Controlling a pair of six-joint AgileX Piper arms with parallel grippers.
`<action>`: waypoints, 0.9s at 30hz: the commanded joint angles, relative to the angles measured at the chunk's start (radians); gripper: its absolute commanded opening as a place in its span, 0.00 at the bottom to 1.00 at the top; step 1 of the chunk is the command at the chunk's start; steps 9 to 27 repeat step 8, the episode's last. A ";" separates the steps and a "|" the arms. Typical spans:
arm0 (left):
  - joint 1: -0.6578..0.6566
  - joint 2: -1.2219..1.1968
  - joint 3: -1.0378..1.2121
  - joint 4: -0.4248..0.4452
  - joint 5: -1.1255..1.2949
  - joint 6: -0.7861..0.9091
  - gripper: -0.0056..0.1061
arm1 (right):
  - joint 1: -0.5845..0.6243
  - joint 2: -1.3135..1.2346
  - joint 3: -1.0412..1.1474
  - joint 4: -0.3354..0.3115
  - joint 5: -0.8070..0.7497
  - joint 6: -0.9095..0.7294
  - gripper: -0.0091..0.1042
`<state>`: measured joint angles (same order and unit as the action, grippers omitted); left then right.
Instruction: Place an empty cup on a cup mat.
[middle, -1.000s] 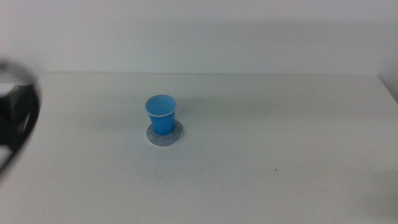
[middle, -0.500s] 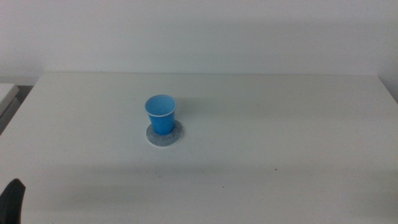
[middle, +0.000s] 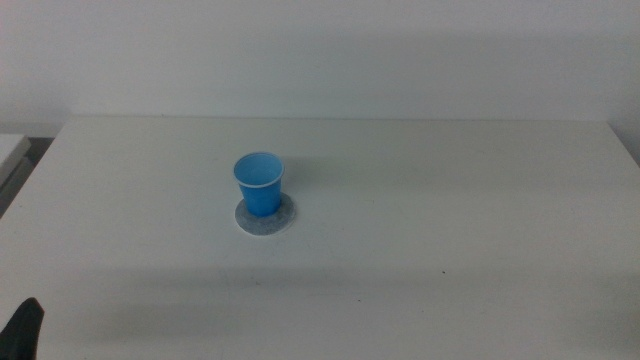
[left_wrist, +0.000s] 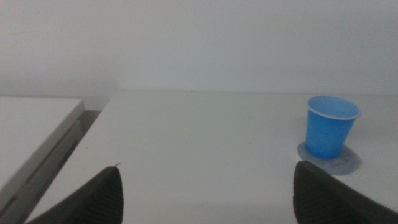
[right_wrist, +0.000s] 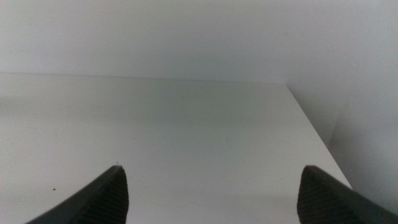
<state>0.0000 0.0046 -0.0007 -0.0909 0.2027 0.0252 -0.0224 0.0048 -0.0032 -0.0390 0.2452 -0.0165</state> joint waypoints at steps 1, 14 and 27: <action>-0.001 -0.005 0.001 0.026 -0.011 0.000 0.89 | 0.002 -0.005 0.003 -0.007 -0.007 -0.004 0.90; -0.001 -0.005 0.001 0.031 -0.011 0.000 0.89 | 0.002 -0.005 0.003 -0.007 -0.007 -0.004 0.90; -0.001 -0.005 0.001 0.031 -0.011 0.000 0.89 | 0.002 -0.005 0.003 -0.007 -0.007 -0.004 0.90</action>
